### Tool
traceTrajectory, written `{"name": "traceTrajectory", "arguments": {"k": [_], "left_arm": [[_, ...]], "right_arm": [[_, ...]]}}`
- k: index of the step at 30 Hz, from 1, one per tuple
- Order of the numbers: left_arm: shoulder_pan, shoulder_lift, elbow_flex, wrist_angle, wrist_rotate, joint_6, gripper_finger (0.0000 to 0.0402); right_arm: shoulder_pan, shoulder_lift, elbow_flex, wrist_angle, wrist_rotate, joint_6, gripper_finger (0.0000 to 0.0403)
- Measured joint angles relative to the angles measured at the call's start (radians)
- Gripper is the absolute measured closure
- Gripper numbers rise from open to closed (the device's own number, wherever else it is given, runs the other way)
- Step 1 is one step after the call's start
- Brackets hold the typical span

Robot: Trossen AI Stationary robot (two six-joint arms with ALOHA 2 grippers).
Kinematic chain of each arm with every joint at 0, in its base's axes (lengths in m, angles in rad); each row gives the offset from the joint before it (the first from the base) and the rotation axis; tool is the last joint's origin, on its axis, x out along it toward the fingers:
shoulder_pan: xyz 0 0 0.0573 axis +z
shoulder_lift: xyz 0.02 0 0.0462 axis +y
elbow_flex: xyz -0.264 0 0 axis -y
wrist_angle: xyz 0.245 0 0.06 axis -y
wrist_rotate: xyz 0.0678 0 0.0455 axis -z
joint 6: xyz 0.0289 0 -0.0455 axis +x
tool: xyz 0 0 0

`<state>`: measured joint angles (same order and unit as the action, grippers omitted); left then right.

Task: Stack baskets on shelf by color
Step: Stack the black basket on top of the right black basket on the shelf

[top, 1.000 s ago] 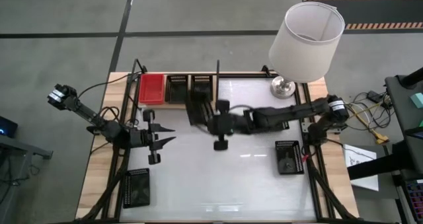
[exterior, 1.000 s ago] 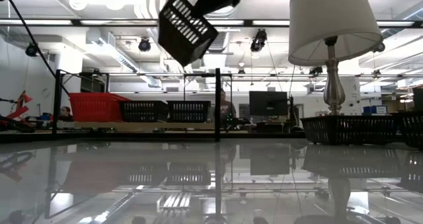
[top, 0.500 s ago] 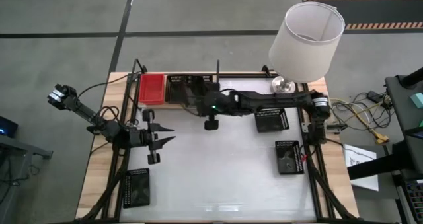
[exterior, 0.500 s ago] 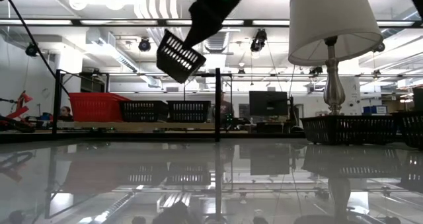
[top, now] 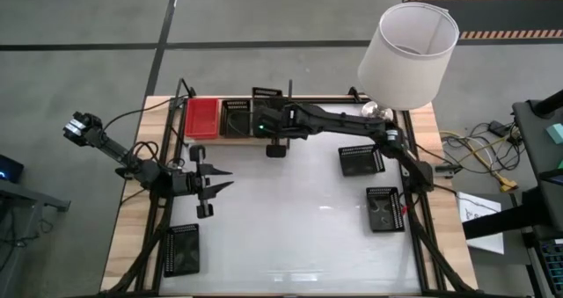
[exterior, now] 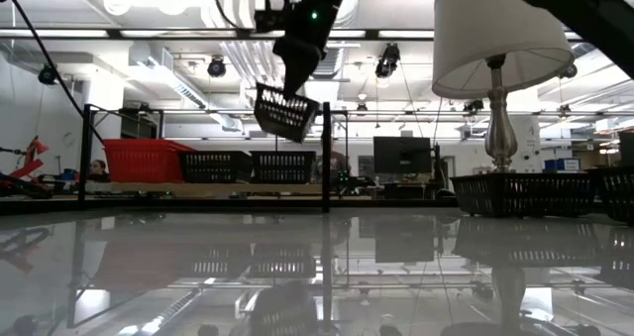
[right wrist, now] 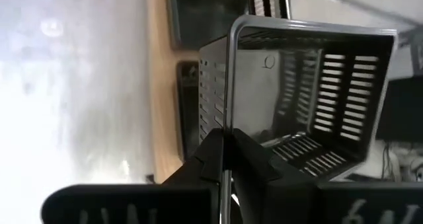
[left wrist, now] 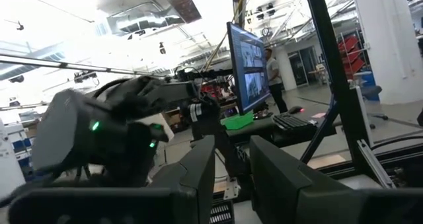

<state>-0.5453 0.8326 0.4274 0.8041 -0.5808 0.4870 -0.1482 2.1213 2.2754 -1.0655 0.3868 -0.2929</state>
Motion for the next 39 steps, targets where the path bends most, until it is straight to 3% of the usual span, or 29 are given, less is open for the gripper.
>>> {"name": "traceTrajectory", "arguments": {"k": [5,32,39], "left_arm": [[0.000,-0.003,-0.001,0.000,0.000,0.001,0.0322],[0.000,-0.002,-0.003,0.000,0.000,0.000,0.0322],[0.000,-0.002,-0.003,0.000,0.000,0.000,0.0322]], "right_arm": [[-0.008,0.050,0.041,-0.062,-0.002,0.009,0.0391],[-0.023,0.108,0.021,-0.014,-0.002,0.003,0.0390],[-0.023,0.108,0.022,-0.035,-0.002,0.005,0.0360]]}}
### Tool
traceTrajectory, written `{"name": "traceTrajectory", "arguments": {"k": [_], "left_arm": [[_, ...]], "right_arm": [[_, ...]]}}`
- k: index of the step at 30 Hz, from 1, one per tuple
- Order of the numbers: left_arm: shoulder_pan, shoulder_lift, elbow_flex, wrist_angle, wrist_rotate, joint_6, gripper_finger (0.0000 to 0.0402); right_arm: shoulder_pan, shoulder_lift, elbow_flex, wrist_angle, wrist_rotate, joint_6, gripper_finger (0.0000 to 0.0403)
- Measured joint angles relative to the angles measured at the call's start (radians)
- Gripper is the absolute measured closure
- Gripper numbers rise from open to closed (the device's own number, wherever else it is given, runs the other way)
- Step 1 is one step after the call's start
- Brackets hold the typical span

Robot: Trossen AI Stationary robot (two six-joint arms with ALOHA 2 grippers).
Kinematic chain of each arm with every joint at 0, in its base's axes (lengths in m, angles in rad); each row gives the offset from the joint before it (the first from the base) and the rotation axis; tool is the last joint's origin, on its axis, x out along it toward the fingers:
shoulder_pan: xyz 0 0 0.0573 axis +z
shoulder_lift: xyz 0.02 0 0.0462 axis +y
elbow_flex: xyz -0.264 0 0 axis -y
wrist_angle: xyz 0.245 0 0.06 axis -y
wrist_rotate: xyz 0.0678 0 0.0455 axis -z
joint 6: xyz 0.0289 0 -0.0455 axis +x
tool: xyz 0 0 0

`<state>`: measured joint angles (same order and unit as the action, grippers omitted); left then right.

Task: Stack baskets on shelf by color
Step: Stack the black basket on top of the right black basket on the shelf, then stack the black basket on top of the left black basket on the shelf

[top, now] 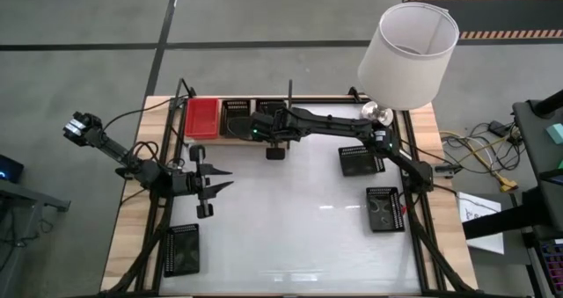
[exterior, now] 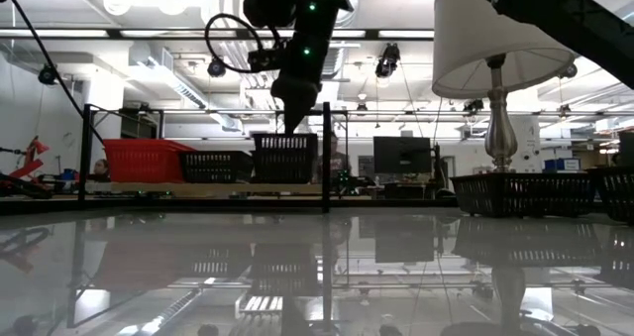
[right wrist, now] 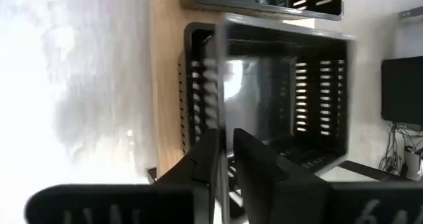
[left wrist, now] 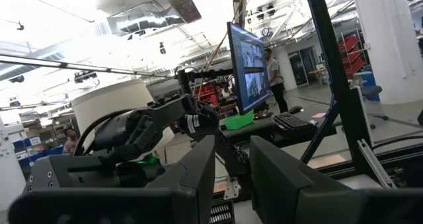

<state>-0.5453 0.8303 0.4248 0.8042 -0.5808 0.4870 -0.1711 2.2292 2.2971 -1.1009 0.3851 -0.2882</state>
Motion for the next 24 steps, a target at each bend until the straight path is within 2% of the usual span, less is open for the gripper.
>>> {"name": "traceTrajectory", "arguments": {"k": [13,17,24], "left_arm": [[0.000,0.000,0.000,0.000,0.000,0.000,0.0322],[0.000,0.000,-0.003,-0.001,0.000,-0.001,0.0322],[0.000,0.001,-0.004,-0.001,0.000,-0.008,0.0322]], "right_arm": [[0.001,0.000,0.017,-0.033,0.000,0.001,0.0281],[0.017,-0.024,0.035,-0.091,0.000,0.037,0.0281],[0.110,-0.098,0.010,-0.191,-0.059,0.088,0.0316]]}}
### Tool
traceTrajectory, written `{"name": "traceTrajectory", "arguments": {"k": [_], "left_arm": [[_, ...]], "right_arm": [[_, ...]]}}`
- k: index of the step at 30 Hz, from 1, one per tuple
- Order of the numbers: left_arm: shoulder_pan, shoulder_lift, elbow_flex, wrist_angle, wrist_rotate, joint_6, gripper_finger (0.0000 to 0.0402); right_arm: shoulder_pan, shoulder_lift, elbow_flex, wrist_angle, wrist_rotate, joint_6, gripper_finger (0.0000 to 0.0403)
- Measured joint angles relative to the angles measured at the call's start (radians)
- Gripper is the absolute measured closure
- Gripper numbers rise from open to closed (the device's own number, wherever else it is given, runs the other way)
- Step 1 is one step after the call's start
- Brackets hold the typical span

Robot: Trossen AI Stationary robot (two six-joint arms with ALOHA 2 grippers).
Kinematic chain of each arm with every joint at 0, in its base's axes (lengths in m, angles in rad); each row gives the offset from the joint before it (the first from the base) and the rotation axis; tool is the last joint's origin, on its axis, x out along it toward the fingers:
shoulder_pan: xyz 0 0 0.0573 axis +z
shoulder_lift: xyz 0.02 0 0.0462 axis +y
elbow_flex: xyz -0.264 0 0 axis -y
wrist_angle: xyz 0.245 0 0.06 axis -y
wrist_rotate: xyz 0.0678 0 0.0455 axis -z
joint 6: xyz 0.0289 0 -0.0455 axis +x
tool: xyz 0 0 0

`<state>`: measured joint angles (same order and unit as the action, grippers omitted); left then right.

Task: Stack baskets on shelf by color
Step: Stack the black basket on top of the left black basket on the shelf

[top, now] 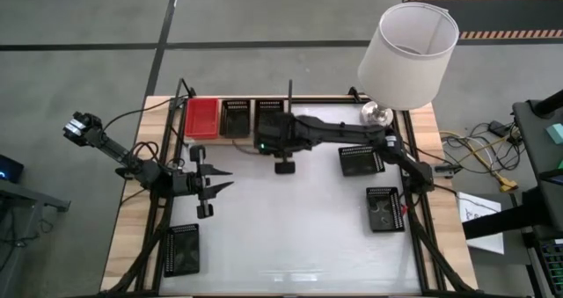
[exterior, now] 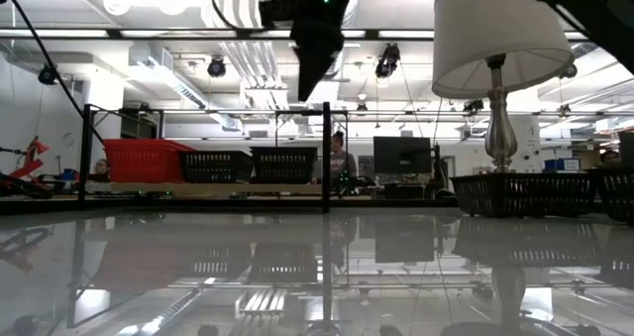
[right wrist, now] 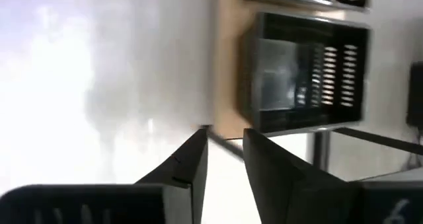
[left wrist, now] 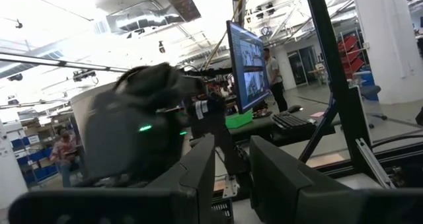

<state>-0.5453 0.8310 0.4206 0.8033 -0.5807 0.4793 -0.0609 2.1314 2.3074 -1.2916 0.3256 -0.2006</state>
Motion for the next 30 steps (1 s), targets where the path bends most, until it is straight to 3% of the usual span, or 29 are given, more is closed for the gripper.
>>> {"name": "traceTrajectory", "arguments": {"k": [6,11,17,24,30], "left_arm": [[0.000,0.007,-0.001,0.001,0.000,-0.021,0.0322],[-0.001,0.016,-0.001,0.001,0.001,-0.052,0.0322],[-0.001,0.041,0.005,0.001,0.014,-0.055,0.0322],[0.000,0.078,0.026,0.008,0.015,-0.055,0.0322],[0.000,0.148,0.029,0.092,0.021,-0.068,0.0322]], "right_arm": [[0.112,-0.079,-0.119,0.036,-0.022,0.023,0.0344],[0.187,-0.197,-0.343,0.200,-0.022,0.050,0.0357],[0.248,-0.401,-0.726,0.555,-0.021,0.078,0.0359],[0.295,-0.591,-1.157,1.121,-0.019,0.016,0.0360],[0.325,-0.689,-1.430,1.493,-0.020,-0.059,0.0360]]}}
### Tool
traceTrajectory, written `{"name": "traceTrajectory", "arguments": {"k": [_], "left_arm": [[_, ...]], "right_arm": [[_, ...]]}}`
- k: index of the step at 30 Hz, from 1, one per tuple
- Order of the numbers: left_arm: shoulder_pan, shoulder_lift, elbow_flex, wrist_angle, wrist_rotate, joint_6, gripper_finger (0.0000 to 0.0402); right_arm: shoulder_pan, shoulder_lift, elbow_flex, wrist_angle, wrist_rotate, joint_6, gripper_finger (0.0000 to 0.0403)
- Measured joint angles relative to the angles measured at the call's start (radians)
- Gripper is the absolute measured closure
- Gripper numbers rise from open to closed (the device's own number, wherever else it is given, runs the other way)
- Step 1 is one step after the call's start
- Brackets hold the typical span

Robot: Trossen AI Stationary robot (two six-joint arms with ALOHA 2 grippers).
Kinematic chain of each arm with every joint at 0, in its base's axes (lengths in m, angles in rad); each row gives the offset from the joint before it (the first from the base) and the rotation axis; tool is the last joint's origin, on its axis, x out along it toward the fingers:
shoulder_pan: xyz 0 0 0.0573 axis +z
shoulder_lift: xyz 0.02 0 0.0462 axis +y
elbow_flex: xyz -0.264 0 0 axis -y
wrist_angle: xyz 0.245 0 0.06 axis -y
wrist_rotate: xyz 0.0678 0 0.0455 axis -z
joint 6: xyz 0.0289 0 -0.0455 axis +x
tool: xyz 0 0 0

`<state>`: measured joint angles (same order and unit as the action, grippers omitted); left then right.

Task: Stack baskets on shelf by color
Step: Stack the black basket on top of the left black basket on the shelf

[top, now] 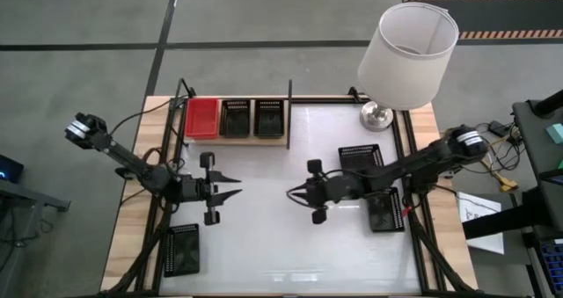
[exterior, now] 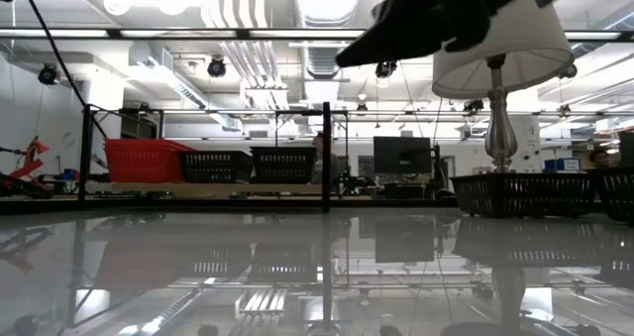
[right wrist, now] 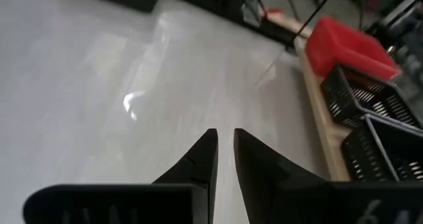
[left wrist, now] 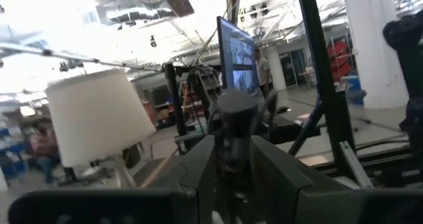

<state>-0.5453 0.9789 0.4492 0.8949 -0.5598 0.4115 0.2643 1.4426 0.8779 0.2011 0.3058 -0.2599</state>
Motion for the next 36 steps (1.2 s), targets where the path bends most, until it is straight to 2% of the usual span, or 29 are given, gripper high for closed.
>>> {"name": "traceTrajectory", "arguments": {"k": [4,9,14,16,18,20,25,28,31,33,36], "left_arm": [[0.000,0.075,0.000,0.054,0.017,-0.120,0.0322],[-0.003,0.234,0.011,0.089,0.031,-0.370,0.0322],[-0.037,0.397,0.109,0.076,0.031,-0.529,0.0322],[-0.065,0.432,0.166,-0.002,0.031,-0.561,0.0322],[-0.096,0.447,0.242,-0.152,0.032,-0.622,0.0322],[-0.124,0.453,0.332,-0.369,0.019,-0.728,0.0322],[-0.192,0.510,0.627,-1.092,0.014,-1.161,0.0322],[-0.262,0.582,0.811,-1.473,0.158,-1.410,0.0324],[-0.331,0.658,0.961,-1.749,0.334,-1.585,0.0336],[-0.370,0.701,1.029,-1.844,0.441,-1.688,0.0345],[-0.434,0.745,1.063,-1.862,0.539,-1.817,0.0355]], "right_arm": [[0.000,-0.068,-0.113,0.136,-0.021,-0.039,0.0360],[-0.003,-0.162,-0.196,0.229,-0.071,-0.105,0.0360],[-0.003,-0.250,-0.243,0.238,-0.074,-0.126,0.0360],[-0.003,-0.273,-0.258,0.239,-0.074,-0.126,0.0360],[-0.003,-0.291,-0.274,0.238,-0.075,-0.126,0.0360],[-0.003,-0.299,-0.289,0.240,-0.078,-0.126,0.0360],[-0.003,-0.299,-0.315,0.238,-0.078,-0.097,0.0360],[-0.003,-0.297,-0.323,0.236,-0.080,-0.091,0.0360],[-0.003,-0.297,-0.323,0.240,-0.112,-0.090,0.0360],[-0.003,-0.297,-0.323,0.247,-0.130,-0.091,0.0360],[-0.003,-0.297,-0.323,0.247,-0.131,-0.089,0.0360]]}}
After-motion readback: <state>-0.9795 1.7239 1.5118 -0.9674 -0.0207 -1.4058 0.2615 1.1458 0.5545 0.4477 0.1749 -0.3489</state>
